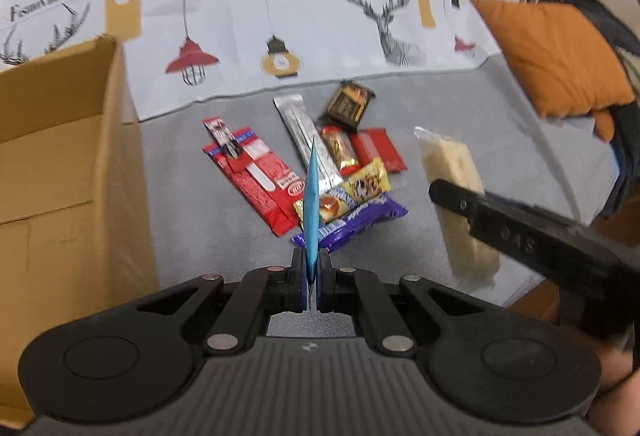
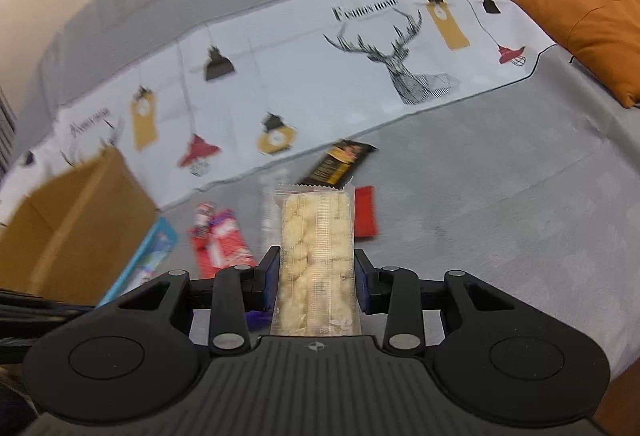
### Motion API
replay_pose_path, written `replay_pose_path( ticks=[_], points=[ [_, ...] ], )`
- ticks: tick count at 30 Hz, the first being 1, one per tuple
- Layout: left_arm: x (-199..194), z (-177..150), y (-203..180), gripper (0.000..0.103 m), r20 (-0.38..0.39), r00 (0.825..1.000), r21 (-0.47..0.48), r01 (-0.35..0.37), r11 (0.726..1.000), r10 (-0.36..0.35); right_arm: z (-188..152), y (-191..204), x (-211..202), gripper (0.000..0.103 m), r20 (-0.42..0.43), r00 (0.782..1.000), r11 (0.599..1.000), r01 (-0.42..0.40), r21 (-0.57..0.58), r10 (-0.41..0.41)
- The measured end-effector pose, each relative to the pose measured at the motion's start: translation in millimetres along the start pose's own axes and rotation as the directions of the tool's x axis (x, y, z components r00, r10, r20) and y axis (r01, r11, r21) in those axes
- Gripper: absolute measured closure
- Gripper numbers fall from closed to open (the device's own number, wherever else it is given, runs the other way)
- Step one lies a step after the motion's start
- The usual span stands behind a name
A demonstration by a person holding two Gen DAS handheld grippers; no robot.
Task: Organize snacks
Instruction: 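Carry the blue stick and cracker pack over the cardboard box with both tools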
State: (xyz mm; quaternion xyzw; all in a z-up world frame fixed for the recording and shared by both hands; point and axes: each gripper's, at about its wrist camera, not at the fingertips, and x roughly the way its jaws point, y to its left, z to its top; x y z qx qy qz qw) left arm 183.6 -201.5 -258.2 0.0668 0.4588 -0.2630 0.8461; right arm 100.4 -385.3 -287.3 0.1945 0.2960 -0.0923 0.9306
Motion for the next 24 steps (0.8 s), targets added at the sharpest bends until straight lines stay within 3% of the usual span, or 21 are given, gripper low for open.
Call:
replay_pose_path(
  ticks=[6, 12, 15, 19, 24],
  points=[
    [-41.5, -4.1, 28.8, 0.099, 0.046, 0.997, -0.062, -0.058, 0.996, 0.061, 0.5, 55.1, -40.0, 0.064, 0.053, 0.995, 0.995, -0.079, -0.056, 0.082],
    [-96.3, -2.9, 69.9, 0.099, 0.131, 0.983, -0.121, -0.112, 0.986, 0.128, 7.8, 110.7, -57.8, 0.064, 0.078, 0.988, 0.986, -0.127, -0.108, 0.136],
    [-130.1, -0.8, 88.1, 0.099, 0.199, 0.966, -0.138, -0.14, 0.98, 0.166, 11.9, 136.9, -69.6, 0.064, 0.118, 0.98, 0.981, -0.144, -0.131, 0.16],
    [-173.6, -3.0, 109.4, 0.099, 0.299, 0.928, -0.157, -0.181, 0.971, 0.221, 18.9, 175.5, -82.7, 0.064, 0.107, 0.964, 0.955, -0.218, -0.199, 0.242],
    [-207.2, -10.9, 135.8, 0.099, 0.358, 0.896, -0.19, -0.206, 0.96, 0.263, 31.9, 224.8, -93.1, 0.064, 0.088, 0.937, 0.919, -0.307, -0.249, 0.337]
  ],
)
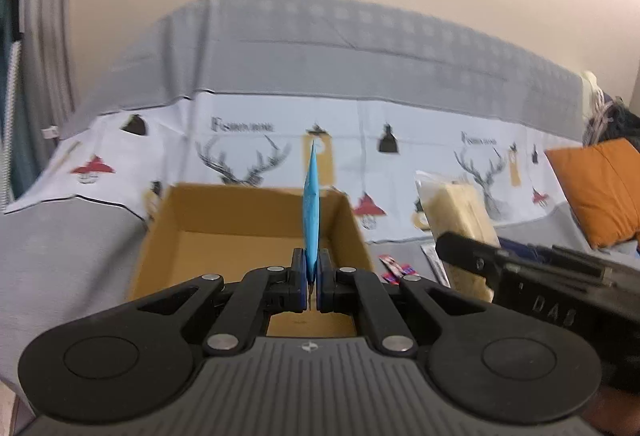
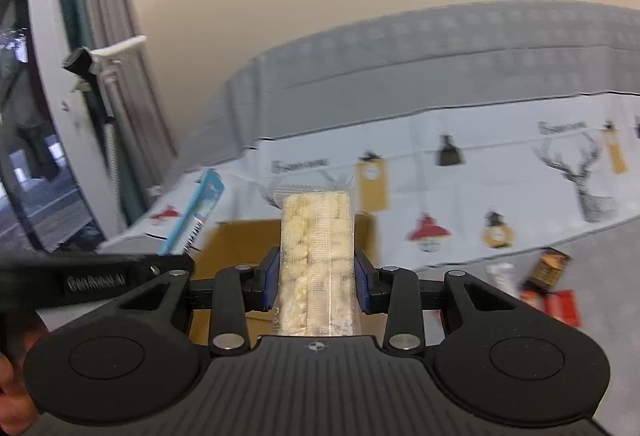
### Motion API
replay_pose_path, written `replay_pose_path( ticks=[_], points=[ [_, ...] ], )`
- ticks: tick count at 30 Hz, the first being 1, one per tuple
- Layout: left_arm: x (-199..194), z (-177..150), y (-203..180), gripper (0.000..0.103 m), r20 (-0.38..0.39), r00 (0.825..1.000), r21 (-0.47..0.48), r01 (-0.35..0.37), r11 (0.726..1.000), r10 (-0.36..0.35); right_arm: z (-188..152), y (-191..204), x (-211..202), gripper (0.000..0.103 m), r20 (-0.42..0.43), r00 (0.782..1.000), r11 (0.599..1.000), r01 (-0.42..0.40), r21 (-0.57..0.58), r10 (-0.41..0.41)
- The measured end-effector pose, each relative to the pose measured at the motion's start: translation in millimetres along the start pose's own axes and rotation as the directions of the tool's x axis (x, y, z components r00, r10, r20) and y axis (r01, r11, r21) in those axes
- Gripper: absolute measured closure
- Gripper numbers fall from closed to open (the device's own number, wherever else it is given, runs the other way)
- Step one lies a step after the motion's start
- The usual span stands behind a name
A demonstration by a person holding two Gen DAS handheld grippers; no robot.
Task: Organize snacks
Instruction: 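Carry the blue stick and cracker pack over the cardboard box with both tools, then open both tools to drop the blue stick and cracker pack into the box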
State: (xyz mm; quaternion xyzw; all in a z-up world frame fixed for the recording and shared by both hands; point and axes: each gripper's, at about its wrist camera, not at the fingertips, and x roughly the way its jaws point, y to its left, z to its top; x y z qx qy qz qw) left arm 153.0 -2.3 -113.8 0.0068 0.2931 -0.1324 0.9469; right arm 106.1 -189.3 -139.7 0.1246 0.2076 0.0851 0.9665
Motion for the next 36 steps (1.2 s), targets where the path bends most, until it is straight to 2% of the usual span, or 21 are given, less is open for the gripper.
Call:
replay_pose_path(
  ticks=[3, 10, 19, 26, 30, 36],
  points=[
    [-7.2, 2.8, 21.4, 0.099, 0.016, 1.0, -0.03, -0.011, 0.999, 0.012, 13.0, 25.7, 6.7, 0.064, 0.004, 0.999, 0.998, -0.044, -0.043, 0.044],
    [2.6, -9.2, 59.6, 0.099, -0.023, 0.998, -0.068, -0.054, 0.996, 0.052, 15.1, 58.6, 29.0, 0.064, -0.012, 0.993, 0.991, -0.122, -0.055, 0.121],
    [41.0, -29.1, 71.5, 0.099, -0.099, 0.992, -0.074, -0.089, 0.993, 0.081, -13.0, 50.7, 71.7, 0.064, -0.127, 0.983, 0.989, -0.14, -0.041, 0.134],
    [80.5, -57.1, 79.0, 0.099, -0.206, 0.974, -0.086, -0.114, 0.99, 0.095, -50.5, 31.5, 111.9, 0.064, -0.252, 0.96, 0.991, -0.131, -0.023, 0.121],
    [102.6, -74.4, 83.9, 0.099, -0.278, 0.957, -0.096, -0.12, 0.988, 0.089, -71.0, 24.4, 129.2, 0.064, -0.307, 0.944, 0.991, -0.135, -0.01, 0.125],
    [126.1, -97.4, 83.9, 0.099, -0.354, 0.931, -0.058, -0.119, 0.991, 0.091, -94.6, 22.3, 145.9, 0.064, -0.379, 0.917, 0.99, -0.139, -0.014, 0.123]
  ],
)
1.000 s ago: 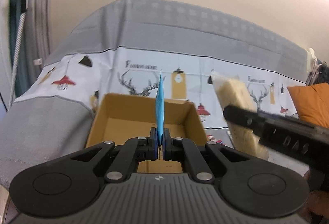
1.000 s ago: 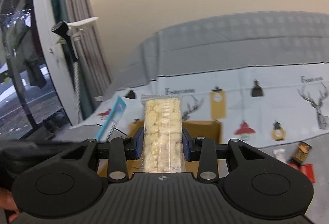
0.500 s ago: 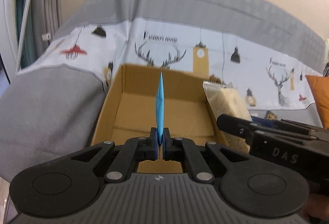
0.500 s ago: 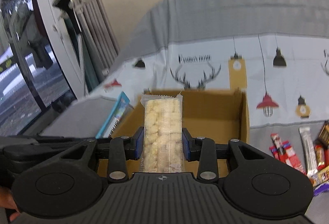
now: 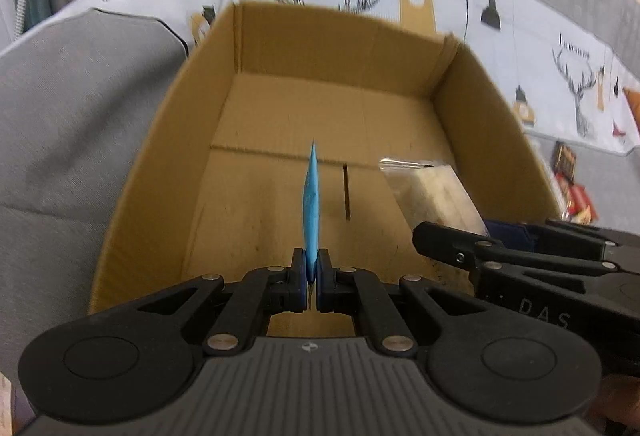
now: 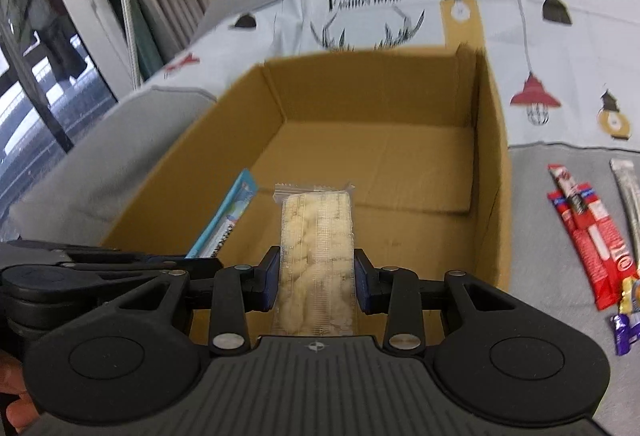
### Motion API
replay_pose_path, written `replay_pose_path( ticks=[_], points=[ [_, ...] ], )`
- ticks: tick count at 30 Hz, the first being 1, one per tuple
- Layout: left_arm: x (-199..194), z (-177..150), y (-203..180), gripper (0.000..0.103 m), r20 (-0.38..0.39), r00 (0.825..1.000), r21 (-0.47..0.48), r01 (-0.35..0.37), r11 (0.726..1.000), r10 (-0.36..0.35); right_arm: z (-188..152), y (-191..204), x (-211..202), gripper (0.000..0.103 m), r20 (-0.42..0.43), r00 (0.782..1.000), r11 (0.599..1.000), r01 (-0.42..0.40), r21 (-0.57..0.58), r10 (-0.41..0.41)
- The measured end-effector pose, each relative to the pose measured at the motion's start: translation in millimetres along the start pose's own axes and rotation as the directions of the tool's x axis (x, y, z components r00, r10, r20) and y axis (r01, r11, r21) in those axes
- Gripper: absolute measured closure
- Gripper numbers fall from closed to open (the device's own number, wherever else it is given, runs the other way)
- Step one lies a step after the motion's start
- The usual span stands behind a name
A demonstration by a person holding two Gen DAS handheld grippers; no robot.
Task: Organize snacks
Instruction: 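Open both tools to drop the blue stick and cracker pack into the box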
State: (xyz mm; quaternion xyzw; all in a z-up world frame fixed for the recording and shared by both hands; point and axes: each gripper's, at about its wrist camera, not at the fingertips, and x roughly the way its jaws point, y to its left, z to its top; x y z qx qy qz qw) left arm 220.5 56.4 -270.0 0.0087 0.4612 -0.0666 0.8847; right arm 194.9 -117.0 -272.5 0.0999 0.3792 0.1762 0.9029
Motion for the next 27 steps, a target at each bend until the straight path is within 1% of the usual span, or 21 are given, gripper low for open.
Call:
replay_pose_path(
  ticks=[3, 5, 9, 10, 11, 12, 13, 14, 15, 16, 17, 18, 20, 23, 25, 27],
  points=[
    [6.8, -5.0, -0.5, 0.099, -0.026, 1.0, 0.005, 0.0, 1.0, 0.0, -5.4, 1.2, 7.6, 0.064, -0.028, 1.0, 1.0, 0.008, -0.029, -0.009],
    [7.8, -8.8, 0.7, 0.099, -0.036, 0.999, -0.006, 0.001, 1.0, -0.001, -7.7, 4.9, 8.4, 0.064, -0.031, 0.999, 0.998, 0.014, -0.056, -0.016],
    [0.1, -8.2, -1.1, 0.097, -0.029, 1.0, -0.004, 0.003, 1.0, -0.003, -8.2, 3.7, 6.2, 0.064, -0.031, 0.999, 0.999, 0.008, -0.044, -0.01],
    [-4.8, -7.9, -2.9, 0.082, -0.013, 1.0, 0.008, -0.007, 1.0, 0.007, -7.9, 4.3, 3.5, 0.062, -0.023, 1.0, 0.999, 0.007, -0.046, -0.008],
    [-10.1, -6.5, -5.6, 0.073, 0.003, 0.999, 0.017, -0.039, 0.999, 0.039, -6.9, 4.7, 0.0, 0.057, -0.011, 1.0, 0.999, 0.004, -0.043, -0.004],
    [-15.4, -4.3, -7.6, 0.046, 0.02, 0.995, 0.012, -0.094, 0.995, 0.094, -5.0, 4.1, -2.5, 0.05, -0.002, 1.0, 0.999, -0.002, -0.033, 0.002],
    [-21.9, -2.2, -7.4, 0.022, 0.041, 0.988, 0.0, -0.149, 0.989, 0.149, -2.2, 2.4, -5.3, 0.049, 0.008, 1.0, 1.0, 0.007, -0.016, -0.007],
    [-30.2, -0.8, -5.3, 0.016, 0.075, 0.981, -0.019, -0.176, 0.984, 0.176, 0.2, -1.2, -10.8, 0.047, 0.024, 1.0, 1.0, -0.014, 0.008, 0.014],
    [-38.2, 0.2, -3.2, 0.01, 0.105, 0.979, -0.041, -0.169, 0.985, 0.173, 2.8, -5.1, -15.6, 0.032, 0.04, 0.999, 0.999, -0.037, 0.034, 0.035],
    [-46.0, 1.9, -1.0, 0.005, 0.123, 0.983, -0.06, -0.13, 0.99, 0.136, 4.5, -9.3, -22.5, 0.002, 0.063, 0.997, 0.997, -0.048, 0.06, 0.045],
    [-51.7, 3.7, -0.5, 0.0, 0.127, 0.987, -0.075, -0.086, 0.993, 0.095, 6.0, -14.3, -32.5, 0.001, 0.1, 0.994, 0.996, -0.039, 0.086, 0.031],
    [-56.6, 5.4, -2.0, 0.0, 0.129, 0.99, -0.089, -0.052, 0.995, 0.063, 5.9, -18.8, -42.3, 0.0, 0.143, 0.99, 0.995, -0.031, 0.099, 0.017],
    [-66.2, 8.4, -15.1, 0.0, 0.148, 0.988, -0.091, -0.018, 0.996, 0.031, 5.1, -29.8, -61.8, 0.0, 0.199, 0.979, 0.991, -0.059, 0.122, 0.033],
    [-71.5, 14.3, -47.2, 0.0, 0.171, 0.985, -0.041, -0.013, 0.999, 0.02, 0.7, -50.0, -83.8, 0.0, 0.249, 0.969, 0.985, -0.039, 0.167, -0.004],
    [-71.1, 16.4, -70.5, 0.0, 0.182, 0.983, -0.007, 0.02, 1.0, -0.019, -4.4, -68.4, -96.0, 0.0, 0.273, 0.962, 0.977, -0.043, 0.207, -0.015],
    [-67.7, 17.8, -93.7, 0.0, 0.182, 0.981, 0.02, 0.06, 0.998, -0.062, -14.8, -91.7, -108.8, 0.0, 0.293, 0.956, 0.958, -0.063, 0.28, -0.023]
  ],
)
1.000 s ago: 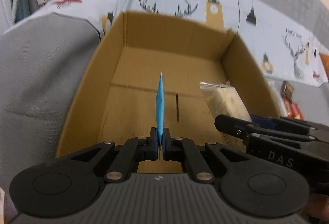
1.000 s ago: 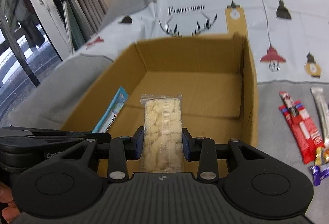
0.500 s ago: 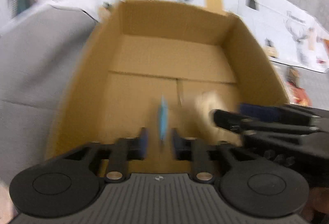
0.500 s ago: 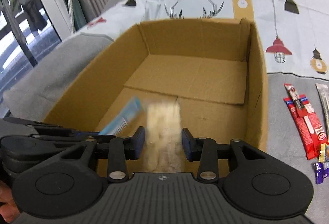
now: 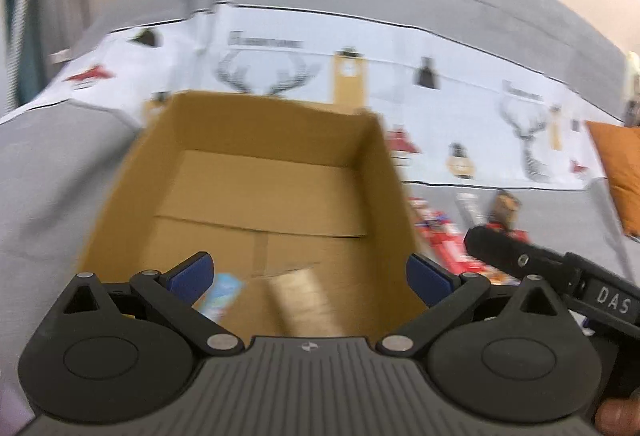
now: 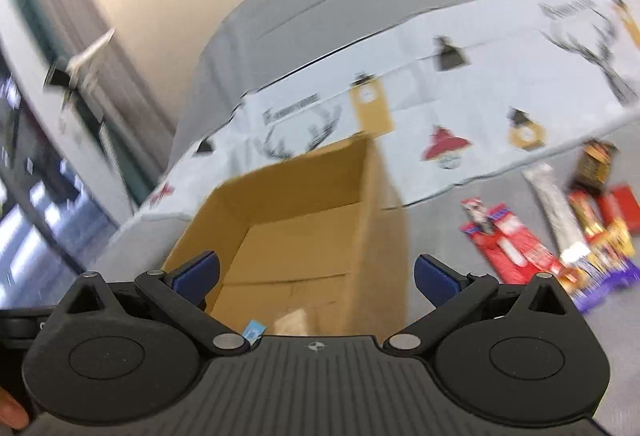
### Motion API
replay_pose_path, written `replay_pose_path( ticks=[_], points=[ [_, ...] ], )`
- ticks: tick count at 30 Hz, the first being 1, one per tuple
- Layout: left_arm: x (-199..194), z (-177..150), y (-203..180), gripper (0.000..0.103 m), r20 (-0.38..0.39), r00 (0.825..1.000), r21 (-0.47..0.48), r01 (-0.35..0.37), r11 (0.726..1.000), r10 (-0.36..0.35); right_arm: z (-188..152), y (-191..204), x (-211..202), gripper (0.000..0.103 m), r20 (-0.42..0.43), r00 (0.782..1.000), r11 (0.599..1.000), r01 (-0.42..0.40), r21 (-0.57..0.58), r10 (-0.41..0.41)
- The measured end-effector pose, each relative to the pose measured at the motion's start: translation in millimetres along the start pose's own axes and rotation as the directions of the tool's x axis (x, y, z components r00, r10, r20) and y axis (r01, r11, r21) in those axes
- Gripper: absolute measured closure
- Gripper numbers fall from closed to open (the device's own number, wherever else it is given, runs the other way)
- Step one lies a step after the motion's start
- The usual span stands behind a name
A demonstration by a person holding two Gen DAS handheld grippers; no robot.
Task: Organize snacks
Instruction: 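Open both tools to drop the blue stick and cracker pack into the box, then grasp the red coffee stick with the left tool while the right tool grasps the red bar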
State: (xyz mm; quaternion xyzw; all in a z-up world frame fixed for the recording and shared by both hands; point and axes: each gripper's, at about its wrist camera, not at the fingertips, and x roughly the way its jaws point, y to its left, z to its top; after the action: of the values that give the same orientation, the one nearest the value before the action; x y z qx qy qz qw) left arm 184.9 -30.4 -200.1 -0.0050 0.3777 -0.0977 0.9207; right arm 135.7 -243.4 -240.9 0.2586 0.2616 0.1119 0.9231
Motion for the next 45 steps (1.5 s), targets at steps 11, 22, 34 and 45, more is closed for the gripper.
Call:
replay_pose_path(
  ticks=[11, 22, 34, 45],
  points=[
    [61.4, 9.5, -125.1, 0.002, -0.017, 0.986, 0.145, 0.167, 0.975, -0.167, 15.2, -116.1, -37.7, 0.0, 0.03, 0.972, 0.954, 0.233, -0.186, -0.232],
    [226.7, 36.8, -181.9, 0.039, -0.169, 0.985, 0.177, 0.07, 0.982, -0.04, 72.3, -224.9, 7.4, 0.018, 0.007, 0.967, 0.965, 0.256, -0.056, -0.256],
    [293.9, 38.6, -149.7, 0.086, -0.245, 0.966, 0.135, 0.114, 0.984, -0.079, 52.7, -234.6, 94.7, 0.048, -0.164, 0.877, 0.858, 0.376, -0.35, -0.451],
    [235.7, 29.9, -151.9, 0.089, -0.262, 0.946, 0.103, 0.222, 0.97, -0.189, 62.5, -227.9, 73.2, 0.058, -0.081, 0.889, 0.87, 0.417, -0.265, -0.45]
  ],
)
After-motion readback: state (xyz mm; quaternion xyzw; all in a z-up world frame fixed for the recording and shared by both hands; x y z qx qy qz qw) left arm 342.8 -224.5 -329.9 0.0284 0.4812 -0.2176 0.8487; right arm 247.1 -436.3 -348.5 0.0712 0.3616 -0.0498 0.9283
